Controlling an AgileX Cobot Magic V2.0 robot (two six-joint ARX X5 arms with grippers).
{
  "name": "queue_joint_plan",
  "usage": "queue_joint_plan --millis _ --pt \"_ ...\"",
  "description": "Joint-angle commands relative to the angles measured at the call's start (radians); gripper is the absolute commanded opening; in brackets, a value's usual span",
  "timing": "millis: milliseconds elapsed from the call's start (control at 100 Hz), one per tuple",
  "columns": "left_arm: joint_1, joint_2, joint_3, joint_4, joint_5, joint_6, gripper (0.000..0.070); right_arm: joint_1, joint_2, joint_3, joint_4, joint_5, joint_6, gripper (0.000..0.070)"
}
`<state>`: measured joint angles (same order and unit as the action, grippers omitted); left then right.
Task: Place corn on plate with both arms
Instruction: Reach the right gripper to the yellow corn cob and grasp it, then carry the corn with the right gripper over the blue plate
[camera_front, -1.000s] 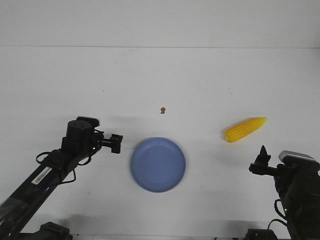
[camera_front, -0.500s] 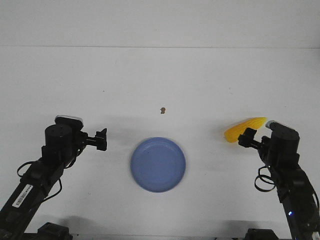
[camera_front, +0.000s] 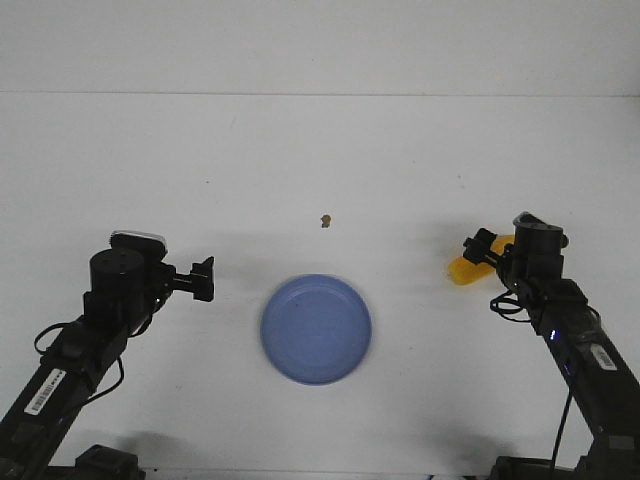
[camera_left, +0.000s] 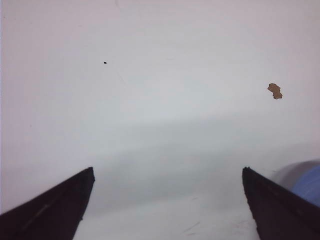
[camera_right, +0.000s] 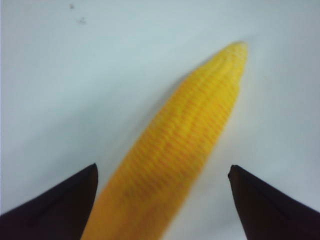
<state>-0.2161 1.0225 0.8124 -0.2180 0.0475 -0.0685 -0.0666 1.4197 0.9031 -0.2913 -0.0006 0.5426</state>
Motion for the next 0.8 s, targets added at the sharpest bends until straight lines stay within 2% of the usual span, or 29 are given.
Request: queue_joint_plan --millis 0,300,340,390,450,640,790 --pt "0.000 0.005 0.006 0.003 -0.003 -0.001 0.0602 -0.005 0.043 0.023 0.015 -0.004 0.026 0.0552" --pt "0.000 0.005 0.006 0.003 -0.003 0.000 0.0602 -0.018 0.156 0.032 0.029 -0.058 0.035 0.0544" --pt "0.000 0.005 0.006 0.003 -0.003 -0.001 0.0602 -0.018 0.162 0.032 0.030 -0.062 0.034 0.0492" --pt "0.000 0.005 0.006 0.003 -0.003 0.000 0.0602 -0.018 0.163 0.032 0.029 -0.071 0.033 0.0348" --pt "0.000 0.005 0.006 0.003 -0.003 0.000 0.0602 -0.018 0.163 0.032 0.030 -0.090 0.033 0.0255" --pt "0.000 0.005 0.006 0.003 -0.003 0.000 0.0602 -0.014 0.143 0.037 0.026 -0.201 0.008 0.0211" --pt "0.000 0.005 0.006 0.003 -0.003 0.000 0.0602 0.057 0.050 0.043 -0.003 -0.291 -0.036 0.0210"
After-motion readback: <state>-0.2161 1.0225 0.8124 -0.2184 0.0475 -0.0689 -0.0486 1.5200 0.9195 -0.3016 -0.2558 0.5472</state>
